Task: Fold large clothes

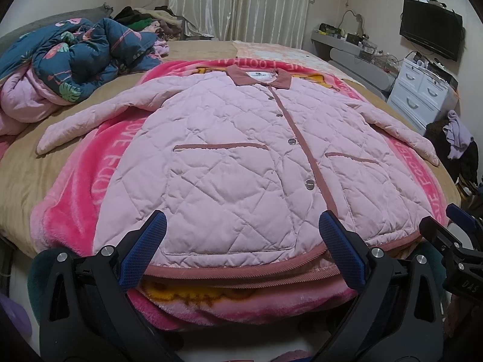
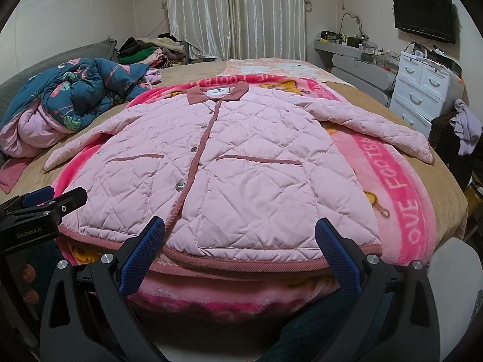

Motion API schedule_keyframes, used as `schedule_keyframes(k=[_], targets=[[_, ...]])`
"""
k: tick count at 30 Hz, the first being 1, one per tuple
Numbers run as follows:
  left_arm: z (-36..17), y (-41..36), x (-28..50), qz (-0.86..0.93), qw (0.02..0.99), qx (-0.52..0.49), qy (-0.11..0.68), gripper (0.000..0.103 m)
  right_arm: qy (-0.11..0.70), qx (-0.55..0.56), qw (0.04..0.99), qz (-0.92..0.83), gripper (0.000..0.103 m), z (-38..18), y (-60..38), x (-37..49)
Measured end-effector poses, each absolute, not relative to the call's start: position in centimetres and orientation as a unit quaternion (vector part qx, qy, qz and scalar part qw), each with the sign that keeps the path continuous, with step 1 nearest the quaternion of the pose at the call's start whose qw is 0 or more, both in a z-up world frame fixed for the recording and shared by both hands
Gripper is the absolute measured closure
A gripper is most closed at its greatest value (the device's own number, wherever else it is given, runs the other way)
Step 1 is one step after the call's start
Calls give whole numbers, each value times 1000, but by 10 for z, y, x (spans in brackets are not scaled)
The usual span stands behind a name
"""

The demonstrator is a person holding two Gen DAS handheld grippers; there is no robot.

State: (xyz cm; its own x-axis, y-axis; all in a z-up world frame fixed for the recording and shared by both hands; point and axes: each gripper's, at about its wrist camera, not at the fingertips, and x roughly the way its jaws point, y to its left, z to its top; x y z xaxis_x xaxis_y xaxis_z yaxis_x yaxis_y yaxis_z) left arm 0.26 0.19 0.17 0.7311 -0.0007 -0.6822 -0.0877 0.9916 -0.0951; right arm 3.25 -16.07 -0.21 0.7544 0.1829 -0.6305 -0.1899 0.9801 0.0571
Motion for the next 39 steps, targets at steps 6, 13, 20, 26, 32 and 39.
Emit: schedule_keyframes(k=[6, 13, 20, 26, 32, 39], targets=[[0, -3, 11, 25, 927, -56, 370, 8, 344, -7, 934, 101, 4, -6, -159, 37], [-1, -1, 26, 27, 926, -57, 372, 8, 356, -12, 929, 104, 4, -8, -156, 59], [6, 0, 48, 29, 926, -56, 372, 8, 359, -18, 928, 99, 4, 3, -157, 88], [16, -1, 72, 28, 926, -60, 371, 8, 364, -14, 927, 89, 4, 15, -163, 114], [30, -3, 96, 25, 926, -74, 368, 8, 369, -12, 926, 85, 4, 26, -167, 139], [51, -5, 130, 43, 928, -76, 363, 8, 352, -3, 932, 83, 4, 49, -174, 169]])
